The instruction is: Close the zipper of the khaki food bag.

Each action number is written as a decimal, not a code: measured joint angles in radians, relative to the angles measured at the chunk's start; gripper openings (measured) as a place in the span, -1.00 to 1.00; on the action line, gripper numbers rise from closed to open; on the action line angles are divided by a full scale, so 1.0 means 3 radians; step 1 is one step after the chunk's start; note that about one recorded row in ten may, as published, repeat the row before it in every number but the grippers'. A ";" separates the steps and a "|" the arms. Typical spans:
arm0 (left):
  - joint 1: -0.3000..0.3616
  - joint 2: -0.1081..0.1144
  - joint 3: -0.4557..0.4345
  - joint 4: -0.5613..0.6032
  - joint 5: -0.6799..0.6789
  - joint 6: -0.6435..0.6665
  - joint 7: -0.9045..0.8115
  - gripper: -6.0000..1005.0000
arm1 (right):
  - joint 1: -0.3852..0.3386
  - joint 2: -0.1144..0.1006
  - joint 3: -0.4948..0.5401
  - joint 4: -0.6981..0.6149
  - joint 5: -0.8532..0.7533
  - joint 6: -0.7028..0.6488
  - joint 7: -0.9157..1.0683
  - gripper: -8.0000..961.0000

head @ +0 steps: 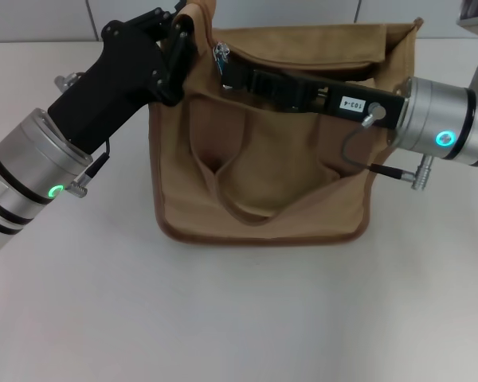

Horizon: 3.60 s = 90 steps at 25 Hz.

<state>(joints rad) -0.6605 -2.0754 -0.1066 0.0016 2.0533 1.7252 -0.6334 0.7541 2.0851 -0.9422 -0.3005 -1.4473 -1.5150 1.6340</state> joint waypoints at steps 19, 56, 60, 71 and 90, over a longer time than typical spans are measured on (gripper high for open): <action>0.0090 0.0009 -0.0054 0.0021 -0.0024 0.0049 0.0005 -0.92 | -0.0310 -0.0005 -0.0020 -0.0408 0.0035 -0.0123 0.0053 -0.97; -0.0099 -0.0008 -0.0037 -0.0133 0.0003 -0.0036 0.0000 -0.91 | -0.0236 0.0011 -0.0572 -0.0560 0.0357 0.0126 -0.0374 0.15; -0.0099 -0.0009 -0.0033 -0.0136 0.0004 -0.0041 0.0000 -0.91 | -0.0257 0.0018 -0.0608 -0.0544 0.0431 0.0160 -0.0362 0.14; -0.0078 -0.0010 -0.0028 -0.0138 0.0002 -0.0032 0.0005 -0.91 | -0.0234 0.0019 -0.0625 -0.0463 0.0525 0.0236 -0.0353 0.14; -0.0065 -0.0010 -0.0049 -0.0138 -0.0008 -0.0036 0.0005 -0.90 | -0.0183 0.0019 -0.0633 -0.0465 0.0525 0.0229 -0.0440 -0.99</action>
<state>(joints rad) -0.6801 -2.0786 -0.1212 -0.0399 2.0510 1.7145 -0.6319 0.6992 2.0907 -1.1320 -0.4400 -1.2899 -1.4463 1.5019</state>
